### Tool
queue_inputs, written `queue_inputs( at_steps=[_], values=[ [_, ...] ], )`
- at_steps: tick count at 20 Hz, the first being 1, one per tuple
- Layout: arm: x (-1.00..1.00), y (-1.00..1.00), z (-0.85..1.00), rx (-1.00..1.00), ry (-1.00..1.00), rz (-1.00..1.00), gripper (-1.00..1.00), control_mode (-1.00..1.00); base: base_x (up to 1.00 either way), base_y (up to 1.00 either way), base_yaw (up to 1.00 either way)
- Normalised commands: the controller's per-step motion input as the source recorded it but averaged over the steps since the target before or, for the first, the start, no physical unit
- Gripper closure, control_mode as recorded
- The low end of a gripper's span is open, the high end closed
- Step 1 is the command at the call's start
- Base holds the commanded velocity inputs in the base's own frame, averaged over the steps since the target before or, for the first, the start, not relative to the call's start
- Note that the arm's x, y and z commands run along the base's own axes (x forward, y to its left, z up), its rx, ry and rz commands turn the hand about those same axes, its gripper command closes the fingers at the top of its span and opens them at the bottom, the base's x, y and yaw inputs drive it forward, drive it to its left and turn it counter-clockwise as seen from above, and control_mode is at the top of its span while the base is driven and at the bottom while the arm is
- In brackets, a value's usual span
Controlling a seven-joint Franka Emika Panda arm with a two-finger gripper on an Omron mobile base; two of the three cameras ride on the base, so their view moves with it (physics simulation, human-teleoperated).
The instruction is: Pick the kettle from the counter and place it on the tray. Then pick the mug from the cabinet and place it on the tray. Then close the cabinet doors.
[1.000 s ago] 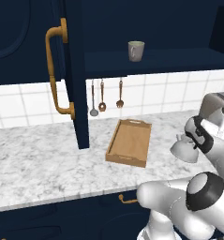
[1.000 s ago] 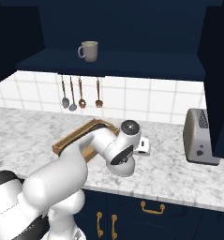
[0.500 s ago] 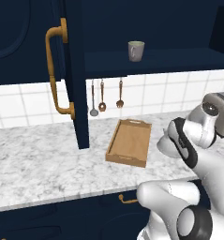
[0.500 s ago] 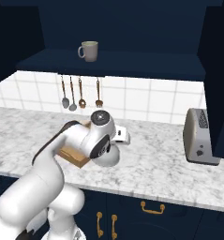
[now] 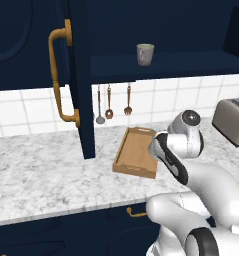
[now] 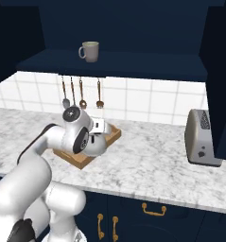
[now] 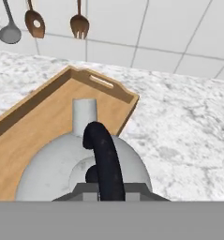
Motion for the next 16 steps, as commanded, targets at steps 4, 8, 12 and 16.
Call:
queue_inputs(
  at_steps=[4, 8, 12, 16],
  values=[
    [0.63, 0.41, 0.18, 0.00, 0.00, 0.00, 1.00, -1.00, 0.00, 0.00, 0.00],
    [0.57, 0.16, 0.04, 0.00, 0.00, 0.00, 1.00, -1.00, 0.00, 0.00, 0.00],
    [0.45, 0.10, 0.00, 0.00, 0.00, 0.00, 1.00, -1.00, 0.00, 0.00, 0.00],
    [0.49, 0.09, -0.04, 0.00, 0.00, 0.00, 1.00, -1.00, 0.00, 0.00, 0.00]
  ],
)
